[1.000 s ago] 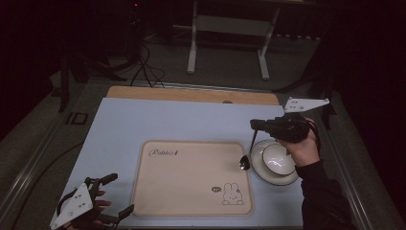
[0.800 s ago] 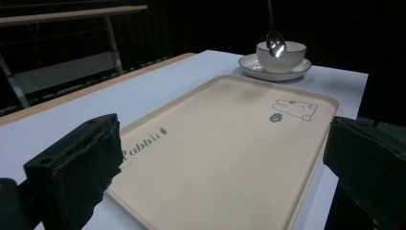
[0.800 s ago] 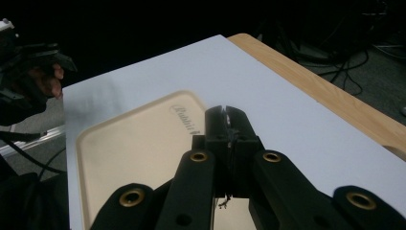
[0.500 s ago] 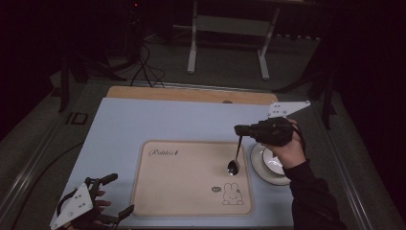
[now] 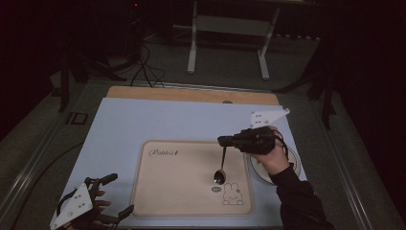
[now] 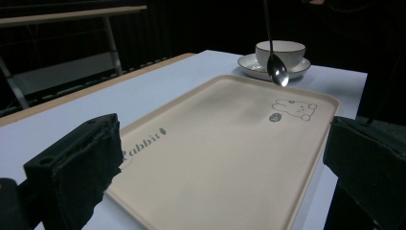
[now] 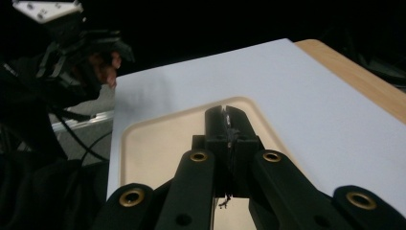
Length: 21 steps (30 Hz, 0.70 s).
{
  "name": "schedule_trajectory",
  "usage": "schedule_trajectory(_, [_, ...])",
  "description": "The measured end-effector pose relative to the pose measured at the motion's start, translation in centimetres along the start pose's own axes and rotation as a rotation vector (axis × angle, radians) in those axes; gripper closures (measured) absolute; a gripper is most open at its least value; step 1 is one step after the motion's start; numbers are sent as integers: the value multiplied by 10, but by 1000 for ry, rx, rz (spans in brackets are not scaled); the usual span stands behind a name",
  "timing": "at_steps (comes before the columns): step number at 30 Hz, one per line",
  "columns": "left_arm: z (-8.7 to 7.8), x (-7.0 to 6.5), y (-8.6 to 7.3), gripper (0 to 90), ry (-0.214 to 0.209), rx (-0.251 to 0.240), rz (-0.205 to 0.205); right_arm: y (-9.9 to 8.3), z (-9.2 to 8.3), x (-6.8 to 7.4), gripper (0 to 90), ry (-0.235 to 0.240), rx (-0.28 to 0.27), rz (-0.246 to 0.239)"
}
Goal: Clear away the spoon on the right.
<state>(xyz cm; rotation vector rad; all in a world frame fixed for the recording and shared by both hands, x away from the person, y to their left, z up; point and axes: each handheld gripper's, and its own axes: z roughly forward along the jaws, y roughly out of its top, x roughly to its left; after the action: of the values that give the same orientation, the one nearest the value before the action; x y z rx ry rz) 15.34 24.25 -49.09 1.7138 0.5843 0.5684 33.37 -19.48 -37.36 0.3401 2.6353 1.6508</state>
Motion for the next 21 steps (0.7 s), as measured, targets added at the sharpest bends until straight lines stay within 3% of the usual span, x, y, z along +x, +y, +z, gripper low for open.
schedule_trajectory(3, [0,0,0,0,0,0,2,-4,10,3,896,24,10,-8])
schedule_trajectory(12, [0,0,0,0,-1,1,3,-27,40,3,896,99,40,33])
schedule_trajectory(21, [0,0,0,0,-3,3,3,-40,60,4,896,154,56,53])
